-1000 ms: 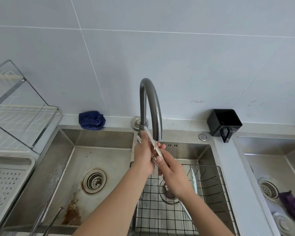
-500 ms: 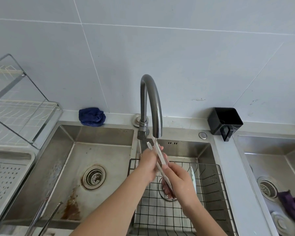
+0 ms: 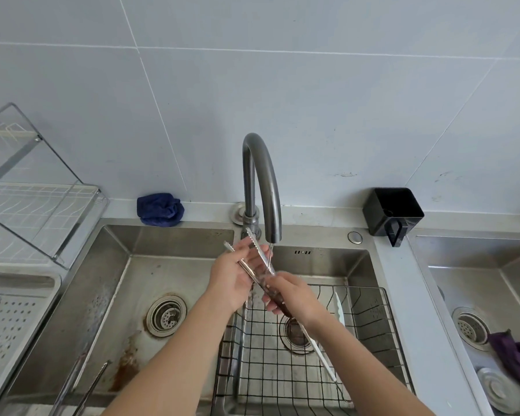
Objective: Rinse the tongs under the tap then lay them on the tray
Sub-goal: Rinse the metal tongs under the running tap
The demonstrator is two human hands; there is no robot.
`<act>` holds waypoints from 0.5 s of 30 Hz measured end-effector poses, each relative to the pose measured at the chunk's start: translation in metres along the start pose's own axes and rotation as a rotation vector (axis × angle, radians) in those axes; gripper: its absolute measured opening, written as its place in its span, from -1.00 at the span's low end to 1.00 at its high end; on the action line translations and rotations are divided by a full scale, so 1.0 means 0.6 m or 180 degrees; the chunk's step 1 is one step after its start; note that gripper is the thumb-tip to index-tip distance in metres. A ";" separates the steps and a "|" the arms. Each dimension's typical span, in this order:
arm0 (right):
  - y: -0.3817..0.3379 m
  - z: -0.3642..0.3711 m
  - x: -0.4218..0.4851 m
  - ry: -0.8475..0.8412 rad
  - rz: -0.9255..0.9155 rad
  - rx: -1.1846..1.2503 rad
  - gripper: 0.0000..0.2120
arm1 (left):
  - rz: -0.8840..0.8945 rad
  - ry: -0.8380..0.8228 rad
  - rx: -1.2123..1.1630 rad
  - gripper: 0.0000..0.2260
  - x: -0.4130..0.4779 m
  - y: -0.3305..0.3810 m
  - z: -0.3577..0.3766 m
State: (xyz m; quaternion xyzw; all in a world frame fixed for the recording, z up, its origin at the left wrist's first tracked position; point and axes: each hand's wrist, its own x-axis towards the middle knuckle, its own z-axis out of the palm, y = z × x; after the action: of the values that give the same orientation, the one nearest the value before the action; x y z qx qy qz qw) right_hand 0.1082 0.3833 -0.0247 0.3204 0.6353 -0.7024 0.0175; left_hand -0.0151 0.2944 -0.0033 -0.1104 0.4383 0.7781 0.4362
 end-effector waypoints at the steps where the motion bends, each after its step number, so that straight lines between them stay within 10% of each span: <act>1: -0.004 0.003 0.010 0.0011 -0.0026 -0.0059 -0.56 | 0.0035 -0.0145 -0.0125 -0.67 -0.003 0.004 -0.005; 5: -0.021 0.012 0.046 -0.0196 -0.0201 -0.0499 -0.58 | 0.0203 -0.0568 0.0113 -0.46 -0.011 0.029 -0.021; 15: -0.065 0.055 0.096 -0.0228 -0.0529 -0.0867 -0.79 | 0.0882 -0.0196 0.0024 -0.83 -0.016 0.063 -0.037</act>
State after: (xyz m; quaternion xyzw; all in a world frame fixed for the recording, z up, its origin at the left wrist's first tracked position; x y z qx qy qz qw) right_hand 0.0317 0.3831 -0.0179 0.2362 0.7479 -0.6198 0.0253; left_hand -0.0433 0.2625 0.0111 -0.0233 0.4386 0.8323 0.3382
